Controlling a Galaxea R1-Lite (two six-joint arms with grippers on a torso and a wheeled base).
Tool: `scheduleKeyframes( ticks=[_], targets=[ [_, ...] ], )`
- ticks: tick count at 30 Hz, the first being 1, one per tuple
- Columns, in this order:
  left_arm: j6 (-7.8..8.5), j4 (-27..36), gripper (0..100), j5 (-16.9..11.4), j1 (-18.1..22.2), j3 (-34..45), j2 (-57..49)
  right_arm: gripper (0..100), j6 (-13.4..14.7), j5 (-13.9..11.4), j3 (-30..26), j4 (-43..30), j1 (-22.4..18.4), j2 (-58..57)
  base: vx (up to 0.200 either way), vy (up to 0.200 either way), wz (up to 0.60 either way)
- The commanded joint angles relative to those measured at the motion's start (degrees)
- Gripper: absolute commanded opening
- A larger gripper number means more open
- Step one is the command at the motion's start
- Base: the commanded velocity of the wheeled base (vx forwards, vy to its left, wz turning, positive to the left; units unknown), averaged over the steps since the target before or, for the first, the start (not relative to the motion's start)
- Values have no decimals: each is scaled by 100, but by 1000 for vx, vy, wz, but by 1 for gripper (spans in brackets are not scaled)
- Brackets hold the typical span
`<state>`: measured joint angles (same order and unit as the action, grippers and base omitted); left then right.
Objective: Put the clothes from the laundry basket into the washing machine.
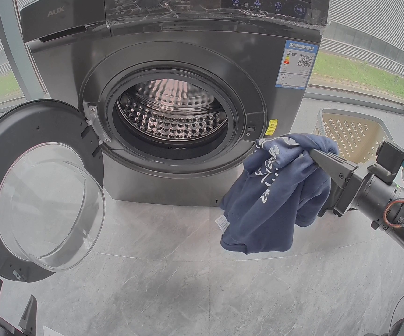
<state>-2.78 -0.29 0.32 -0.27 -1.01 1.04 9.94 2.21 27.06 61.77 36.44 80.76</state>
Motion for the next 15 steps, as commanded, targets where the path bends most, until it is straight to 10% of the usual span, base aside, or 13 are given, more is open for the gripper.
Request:
scheduleKeyframes(
  ticks=[1, 15],
  targets=[
    [-3, 3, 100, 3, 0, 92, -104, 0, 0, -1, 1, 2, 4, 10, 0, 200, 0],
    [-3, 3, 100, 3, 0, 101, -104, 0, 0, -1, 1, 2, 4, 10, 0, 157, 0]
  ],
)
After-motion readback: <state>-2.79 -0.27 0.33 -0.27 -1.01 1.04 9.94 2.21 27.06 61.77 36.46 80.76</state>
